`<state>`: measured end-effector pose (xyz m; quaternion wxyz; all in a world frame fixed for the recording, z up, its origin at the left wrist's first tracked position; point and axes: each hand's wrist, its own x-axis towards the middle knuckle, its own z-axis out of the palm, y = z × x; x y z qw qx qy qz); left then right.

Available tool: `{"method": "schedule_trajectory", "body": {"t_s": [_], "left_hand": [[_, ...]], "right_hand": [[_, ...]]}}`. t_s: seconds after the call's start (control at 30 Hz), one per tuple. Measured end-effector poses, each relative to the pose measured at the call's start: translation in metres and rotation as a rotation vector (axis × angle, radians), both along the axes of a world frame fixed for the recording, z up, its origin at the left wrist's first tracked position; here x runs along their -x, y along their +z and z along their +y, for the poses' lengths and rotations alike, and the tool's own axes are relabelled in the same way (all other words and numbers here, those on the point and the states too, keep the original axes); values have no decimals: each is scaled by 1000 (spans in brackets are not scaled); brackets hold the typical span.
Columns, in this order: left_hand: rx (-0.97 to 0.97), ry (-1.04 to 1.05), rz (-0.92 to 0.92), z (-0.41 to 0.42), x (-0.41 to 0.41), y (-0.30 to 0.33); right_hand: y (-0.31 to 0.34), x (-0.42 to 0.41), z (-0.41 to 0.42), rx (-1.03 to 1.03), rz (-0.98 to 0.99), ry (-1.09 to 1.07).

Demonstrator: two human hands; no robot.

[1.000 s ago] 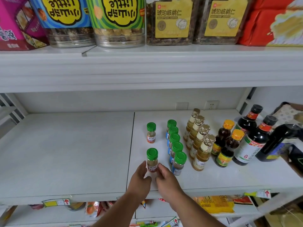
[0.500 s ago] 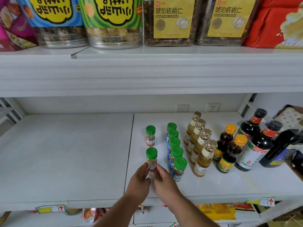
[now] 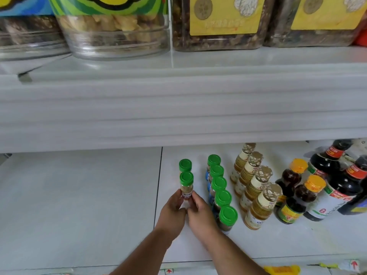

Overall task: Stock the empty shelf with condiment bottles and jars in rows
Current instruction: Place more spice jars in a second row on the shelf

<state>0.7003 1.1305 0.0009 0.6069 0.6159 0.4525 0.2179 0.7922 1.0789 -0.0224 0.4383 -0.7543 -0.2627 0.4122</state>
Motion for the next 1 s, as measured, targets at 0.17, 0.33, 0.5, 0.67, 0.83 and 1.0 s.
{"method": "schedule_trajectory", "body": {"t_s": [0.17, 0.33, 0.5, 0.67, 0.83, 1.0], "left_hand": [[3, -36, -6, 8, -2, 1], [3, -33, 11, 9, -1, 1], [71, 18, 62, -2, 13, 2], [89, 66, 40, -21, 31, 6], [38, 113, 10, -38, 45, 13], [27, 191, -25, -66, 59, 19]], "right_hand": [[10, 0, 4, -51, 46, -24], [15, 1, 3, -51, 54, -30], [19, 8, -9, 0, 37, -60], [33, 23, -33, 22, 33, -65], [42, 40, -66, 62, 12, 10], [47, 52, -96, 69, 43, 95]]}}
